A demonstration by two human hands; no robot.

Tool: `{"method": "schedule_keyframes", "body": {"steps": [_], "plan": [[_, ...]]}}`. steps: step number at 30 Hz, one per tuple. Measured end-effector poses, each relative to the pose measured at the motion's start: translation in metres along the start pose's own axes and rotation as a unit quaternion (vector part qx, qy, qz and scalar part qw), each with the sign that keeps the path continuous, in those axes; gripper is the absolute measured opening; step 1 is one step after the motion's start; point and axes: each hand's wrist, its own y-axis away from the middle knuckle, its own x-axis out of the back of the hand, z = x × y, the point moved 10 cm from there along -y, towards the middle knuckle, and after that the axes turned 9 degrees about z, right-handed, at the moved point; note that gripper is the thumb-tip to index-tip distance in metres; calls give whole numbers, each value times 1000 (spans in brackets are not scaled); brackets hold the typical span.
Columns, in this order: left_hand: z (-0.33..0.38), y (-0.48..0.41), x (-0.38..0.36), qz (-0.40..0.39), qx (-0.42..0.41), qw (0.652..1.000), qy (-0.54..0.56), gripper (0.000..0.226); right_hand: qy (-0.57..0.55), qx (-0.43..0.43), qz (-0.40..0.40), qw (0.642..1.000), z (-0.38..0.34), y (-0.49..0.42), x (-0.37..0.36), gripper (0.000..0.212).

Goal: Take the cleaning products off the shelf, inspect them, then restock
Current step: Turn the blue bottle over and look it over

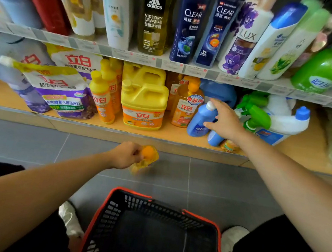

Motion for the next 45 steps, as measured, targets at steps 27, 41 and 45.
{"method": "schedule_keyframes", "body": {"steps": [27, 41, 45], "plan": [[122, 39, 39, 144, -186, 967, 100, 83, -297, 13, -10, 955, -87, 94, 71, 18], [116, 58, 23, -75, -83, 946, 304, 50, -369, 83, -96, 921, -79, 111, 53, 29], [112, 59, 13, -102, -54, 938, 327, 32, -367, 79, -85, 923, -81, 109, 51, 21]]}}
